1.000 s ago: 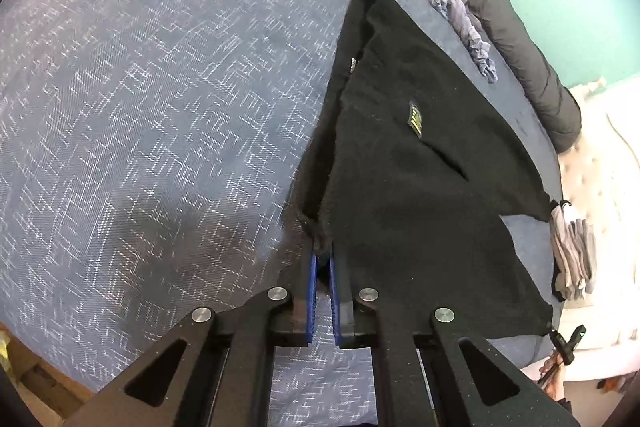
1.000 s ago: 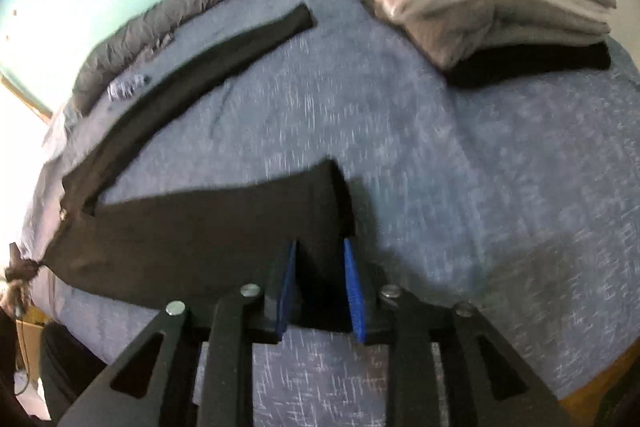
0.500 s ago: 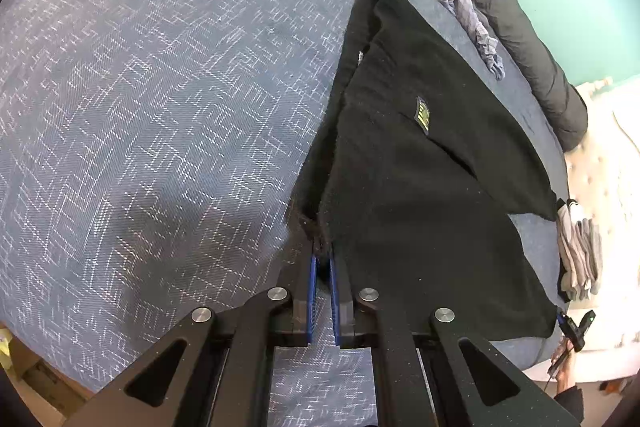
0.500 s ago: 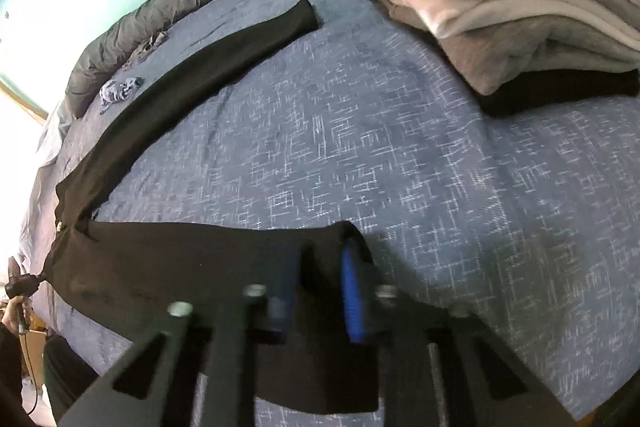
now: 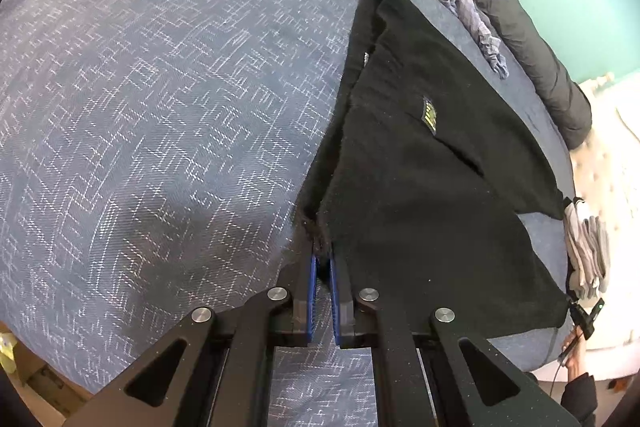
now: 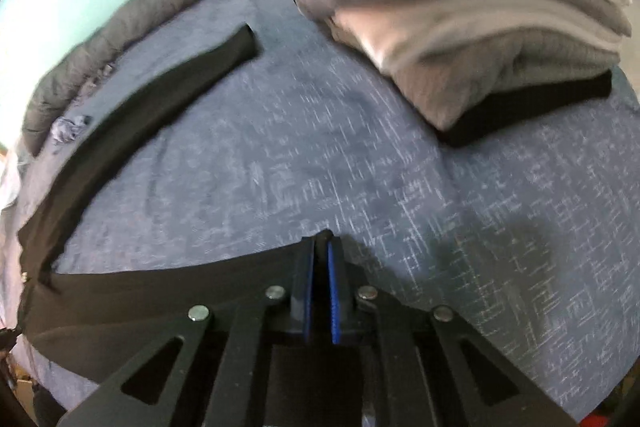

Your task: Fold clothes

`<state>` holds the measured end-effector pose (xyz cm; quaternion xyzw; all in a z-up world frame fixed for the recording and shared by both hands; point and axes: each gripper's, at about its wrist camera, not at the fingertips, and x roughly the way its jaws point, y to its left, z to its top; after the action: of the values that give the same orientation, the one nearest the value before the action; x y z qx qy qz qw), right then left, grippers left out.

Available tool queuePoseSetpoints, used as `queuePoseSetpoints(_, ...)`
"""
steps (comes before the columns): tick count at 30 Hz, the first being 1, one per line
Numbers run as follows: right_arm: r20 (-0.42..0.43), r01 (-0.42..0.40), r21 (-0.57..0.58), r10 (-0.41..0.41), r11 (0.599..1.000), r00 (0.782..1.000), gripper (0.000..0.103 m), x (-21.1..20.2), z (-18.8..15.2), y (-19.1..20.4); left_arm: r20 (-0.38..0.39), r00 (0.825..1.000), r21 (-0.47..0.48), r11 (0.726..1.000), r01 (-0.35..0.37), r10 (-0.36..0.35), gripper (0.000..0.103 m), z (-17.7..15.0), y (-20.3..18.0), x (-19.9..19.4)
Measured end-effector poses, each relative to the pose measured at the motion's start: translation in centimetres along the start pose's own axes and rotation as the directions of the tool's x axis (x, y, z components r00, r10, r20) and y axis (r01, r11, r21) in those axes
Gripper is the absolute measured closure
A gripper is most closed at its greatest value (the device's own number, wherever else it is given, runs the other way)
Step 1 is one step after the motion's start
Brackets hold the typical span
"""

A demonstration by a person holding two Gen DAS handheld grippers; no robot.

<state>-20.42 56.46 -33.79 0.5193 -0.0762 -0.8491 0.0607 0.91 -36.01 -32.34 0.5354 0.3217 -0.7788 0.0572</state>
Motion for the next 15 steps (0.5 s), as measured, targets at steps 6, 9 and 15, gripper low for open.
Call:
queuePoseSetpoints(6,0.023,0.074,-0.077,-0.073,0.994,0.997,0.089,-0.9,-0.2,0.6,0.009,1.0,-0.025,1.0,-0.001,0.001,0.088,0.5,0.1,-1.3)
queuePoseSetpoints(9,0.076,0.098,-0.101,-0.09,0.99,0.993,0.088,-3.0,0.2,0.9,0.055,0.998,-0.022,1.0,-0.017,0.018,0.087,1.2,-0.2,-3.4)
queuePoseSetpoints(15,0.092,-0.034,-0.26,0.06,0.965,0.994,0.086,-4.9,1.5,8.2,0.1,0.992,0.069,0.995,-0.079,0.072,0.078,3.6,-2.9,-4.0)
